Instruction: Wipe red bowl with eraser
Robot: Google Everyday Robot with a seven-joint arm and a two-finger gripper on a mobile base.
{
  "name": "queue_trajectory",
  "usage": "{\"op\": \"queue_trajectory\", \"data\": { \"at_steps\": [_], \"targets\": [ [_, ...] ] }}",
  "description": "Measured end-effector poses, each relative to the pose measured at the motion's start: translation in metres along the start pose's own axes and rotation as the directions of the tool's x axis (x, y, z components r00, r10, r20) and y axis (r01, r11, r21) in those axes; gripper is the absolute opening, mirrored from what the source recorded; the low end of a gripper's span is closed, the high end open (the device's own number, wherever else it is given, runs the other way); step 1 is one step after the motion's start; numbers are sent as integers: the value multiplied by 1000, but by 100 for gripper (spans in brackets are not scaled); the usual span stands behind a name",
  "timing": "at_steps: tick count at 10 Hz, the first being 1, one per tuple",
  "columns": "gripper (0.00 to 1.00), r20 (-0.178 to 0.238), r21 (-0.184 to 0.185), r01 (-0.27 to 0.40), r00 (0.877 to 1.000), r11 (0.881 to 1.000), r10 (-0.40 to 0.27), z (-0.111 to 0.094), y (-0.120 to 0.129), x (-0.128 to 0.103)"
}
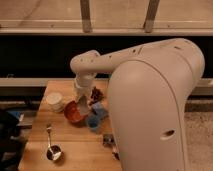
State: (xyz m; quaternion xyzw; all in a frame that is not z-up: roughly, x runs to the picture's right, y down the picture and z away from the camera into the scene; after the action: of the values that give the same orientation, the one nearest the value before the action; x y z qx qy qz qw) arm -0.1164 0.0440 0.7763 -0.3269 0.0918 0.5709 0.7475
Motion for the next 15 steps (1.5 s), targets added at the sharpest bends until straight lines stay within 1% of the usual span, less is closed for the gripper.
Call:
{"op": "queue_trajectory", "data": {
  "at_steps": [1,2,3,4,8,9,10,11,12,15],
  "targets": [
    [0,-4,-51,30,1000,998,-30,8,4,-5],
    [0,-3,-90,53,999,995,-53,14,9,-8],
    [0,-1,-119,72,997,990,-73,18,14,-11],
    [0,-1,-125,75,997,989,-76,20,14,-11],
    [0,-3,-126,75,997,989,-76,20,14,-10],
    [0,-4,-137,80,997,987,-81,25,13,-12],
    [0,-5,-142,81,997,987,-82,30,13,-15],
    [0,-4,-167,92,996,982,-94,40,22,-25],
    [0,-3,-184,102,995,978,-104,46,28,-33],
    [0,1,-202,123,992,972,-126,52,33,-48]
  ]
}}
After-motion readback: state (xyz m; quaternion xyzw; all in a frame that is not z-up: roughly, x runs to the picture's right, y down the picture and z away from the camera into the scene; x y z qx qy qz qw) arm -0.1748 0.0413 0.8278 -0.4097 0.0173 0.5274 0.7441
